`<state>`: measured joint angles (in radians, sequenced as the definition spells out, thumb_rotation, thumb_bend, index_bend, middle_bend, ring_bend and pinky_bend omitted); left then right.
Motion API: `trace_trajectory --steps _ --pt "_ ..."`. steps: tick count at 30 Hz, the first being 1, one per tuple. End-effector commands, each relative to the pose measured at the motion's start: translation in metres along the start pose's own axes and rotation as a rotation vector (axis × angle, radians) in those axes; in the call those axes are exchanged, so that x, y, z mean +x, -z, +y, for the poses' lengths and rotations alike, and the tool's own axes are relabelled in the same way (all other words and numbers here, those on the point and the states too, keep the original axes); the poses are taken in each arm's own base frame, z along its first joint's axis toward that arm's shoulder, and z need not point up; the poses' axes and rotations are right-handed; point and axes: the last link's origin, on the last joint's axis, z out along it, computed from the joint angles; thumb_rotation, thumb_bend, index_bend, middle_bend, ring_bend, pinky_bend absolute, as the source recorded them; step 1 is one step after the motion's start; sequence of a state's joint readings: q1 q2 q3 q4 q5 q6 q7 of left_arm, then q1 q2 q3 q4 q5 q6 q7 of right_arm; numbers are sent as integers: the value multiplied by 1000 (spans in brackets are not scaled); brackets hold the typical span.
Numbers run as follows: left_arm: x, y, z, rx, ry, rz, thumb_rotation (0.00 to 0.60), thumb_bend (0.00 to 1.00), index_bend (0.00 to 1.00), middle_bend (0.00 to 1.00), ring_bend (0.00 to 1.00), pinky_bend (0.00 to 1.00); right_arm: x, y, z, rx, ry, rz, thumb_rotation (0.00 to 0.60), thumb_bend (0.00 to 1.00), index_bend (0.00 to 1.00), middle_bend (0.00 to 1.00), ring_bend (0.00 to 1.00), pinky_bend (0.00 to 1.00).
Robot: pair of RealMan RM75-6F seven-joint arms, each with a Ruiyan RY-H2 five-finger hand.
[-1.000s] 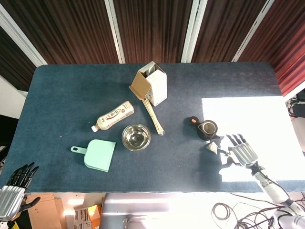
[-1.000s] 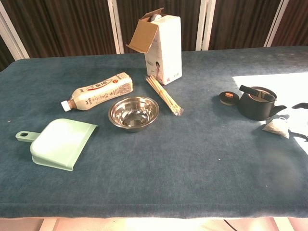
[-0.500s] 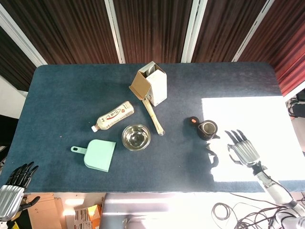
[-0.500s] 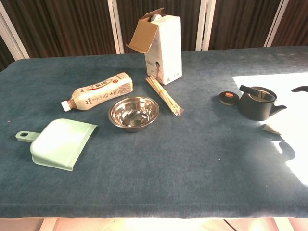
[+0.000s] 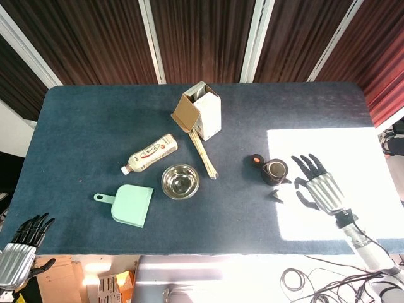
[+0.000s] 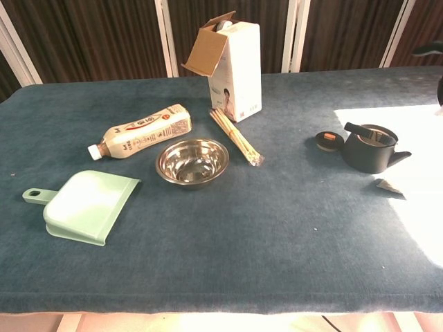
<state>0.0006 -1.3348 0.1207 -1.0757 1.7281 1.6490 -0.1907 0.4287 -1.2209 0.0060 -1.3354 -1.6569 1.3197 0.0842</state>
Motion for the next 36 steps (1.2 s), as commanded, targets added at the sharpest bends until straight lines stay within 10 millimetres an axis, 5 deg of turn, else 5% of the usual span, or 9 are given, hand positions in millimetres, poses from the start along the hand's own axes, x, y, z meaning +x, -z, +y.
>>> trace_trajectory --steps 1,17,36 --pt "0 -1 0 -2 1 -3 600 1 0 8 0 130 27 -13 -13 24 11 53 600 550 681 25 0 0" --pt "3 0 -8 21 15 -2 600 1 0 8 0 130 71 -35 -39 20 -40 126 600 550 682 24 0 0" --pt "0 -4 -14 43 19 -18 600 1 0 8 0 130 103 -54 -4 -142 -60 151 600 550 682 24 0 0"
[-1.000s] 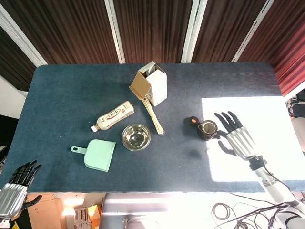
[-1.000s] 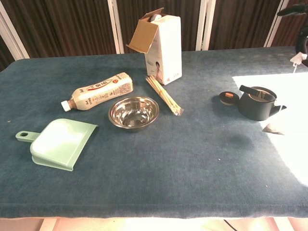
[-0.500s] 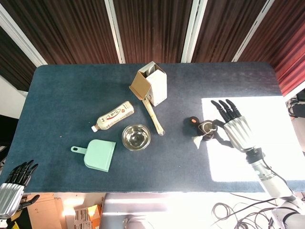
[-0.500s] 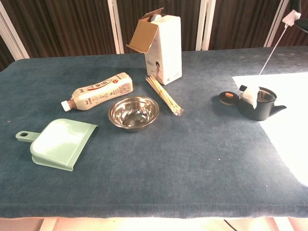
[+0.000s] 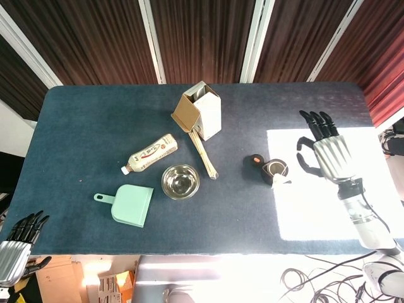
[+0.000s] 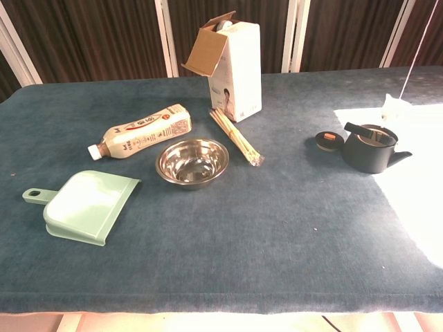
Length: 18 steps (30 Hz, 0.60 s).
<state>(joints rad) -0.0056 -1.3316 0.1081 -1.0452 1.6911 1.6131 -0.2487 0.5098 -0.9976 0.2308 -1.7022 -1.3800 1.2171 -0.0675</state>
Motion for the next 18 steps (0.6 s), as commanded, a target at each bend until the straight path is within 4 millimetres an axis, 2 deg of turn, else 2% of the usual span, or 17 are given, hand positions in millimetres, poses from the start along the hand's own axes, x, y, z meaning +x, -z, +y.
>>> trace_trajectory --steps 1,8,18 --pt "0 -1 0 3 0 -2 600 1 0 8 0 130 0 -4 6 -17 5 -7 600 550 682 24 0 0" --pt "-3 -4 0 7 3 -17 600 1 0 8 0 130 -10 -13 17 -48 2 -35 600 550 682 24 0 0" --pt "-3 -5 -3 29 -1 -31 600 1 0 8 0 130 -36 -24 34 -102 3 -93 600 550 682 24 0 0"
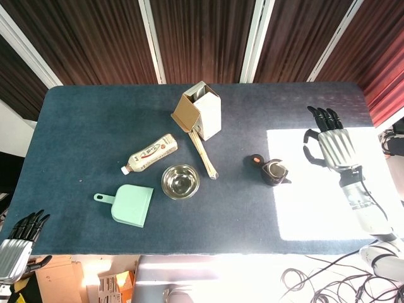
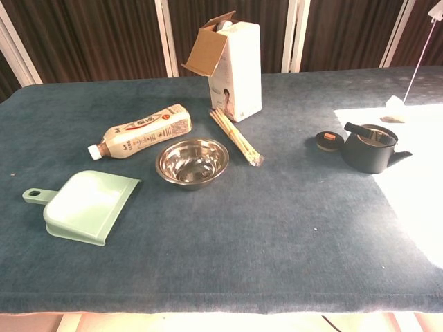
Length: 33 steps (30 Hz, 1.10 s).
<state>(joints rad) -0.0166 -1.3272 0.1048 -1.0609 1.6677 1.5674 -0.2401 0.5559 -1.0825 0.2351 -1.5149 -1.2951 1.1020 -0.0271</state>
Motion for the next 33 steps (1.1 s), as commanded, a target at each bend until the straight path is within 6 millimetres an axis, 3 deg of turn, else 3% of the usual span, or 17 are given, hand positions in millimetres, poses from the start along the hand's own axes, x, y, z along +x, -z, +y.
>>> trace_trajectory --steps 1,17,33 --pt "0 0 0 5 0 -3 600 1 0 8 0 130 -12 -6 3 -11 -12 -29 600 550 682 24 0 0" --pt "-2 2 0 13 8 -6 600 1 0 8 0 130 -42 -13 10 -20 9 -94 600 550 682 25 0 0" --pt "-4 4 -2 21 13 -12 600 1 0 8 0 130 -88 4 61 -144 45 -193 600 550 683 28 0 0"
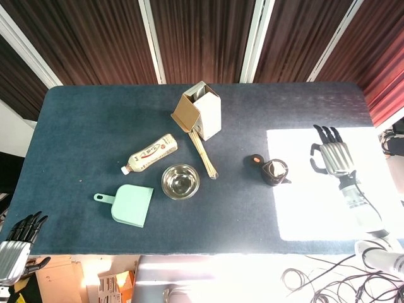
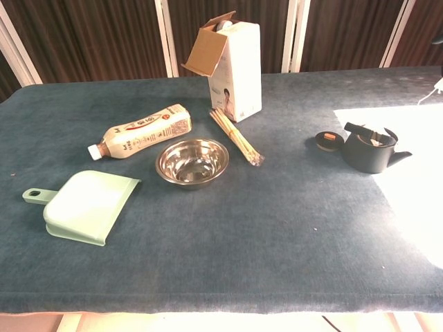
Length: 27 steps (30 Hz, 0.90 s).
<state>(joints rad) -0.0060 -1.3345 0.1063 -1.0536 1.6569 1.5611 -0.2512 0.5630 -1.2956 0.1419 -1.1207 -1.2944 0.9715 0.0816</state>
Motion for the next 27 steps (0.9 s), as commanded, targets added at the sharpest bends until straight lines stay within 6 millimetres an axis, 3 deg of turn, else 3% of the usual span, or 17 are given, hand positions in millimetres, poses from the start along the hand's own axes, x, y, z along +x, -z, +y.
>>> trace_trajectory --steps 1,4,8,11,15,20,23,27 --pt "-1 -1 0 2 0 -3 600 1 0 8 0 130 -14 -1 10 -29 -16 -30 600 550 681 29 0 0" --pt "-1 -2 0 4 3 -6 600 1 0 8 0 130 -20 -3 17 -45 -8 -52 600 550 592 31 0 0" --pt "-1 -2 0 4 2 -6 600 1 0 8 0 130 -31 -6 23 -82 12 -119 600 549 262 10 0 0" --pt "-1 -2 0 6 1 -4 600 1 0 8 0 130 -33 -7 25 -95 21 -136 600 549 158 0 0 0" --pt "0 -1 -1 8 0 -1 600 1 0 8 0 130 -34 -7 27 -110 35 -148 600 517 142 0 0 0" --pt "0 -1 -1 7 5 2 600 1 0 8 0 130 -30 -4 23 -102 23 -127 600 358 242 0 0 0" --pt "0 -1 -1 2 7 1 600 1 0 8 0 130 -25 2 9 -14 51 -98 600 367 279 0 0 0" --pt "0 -1 0 -1 9 3 600 1 0 8 0 130 -26 10 -12 88 91 -106 600 533 274 0 0 0"
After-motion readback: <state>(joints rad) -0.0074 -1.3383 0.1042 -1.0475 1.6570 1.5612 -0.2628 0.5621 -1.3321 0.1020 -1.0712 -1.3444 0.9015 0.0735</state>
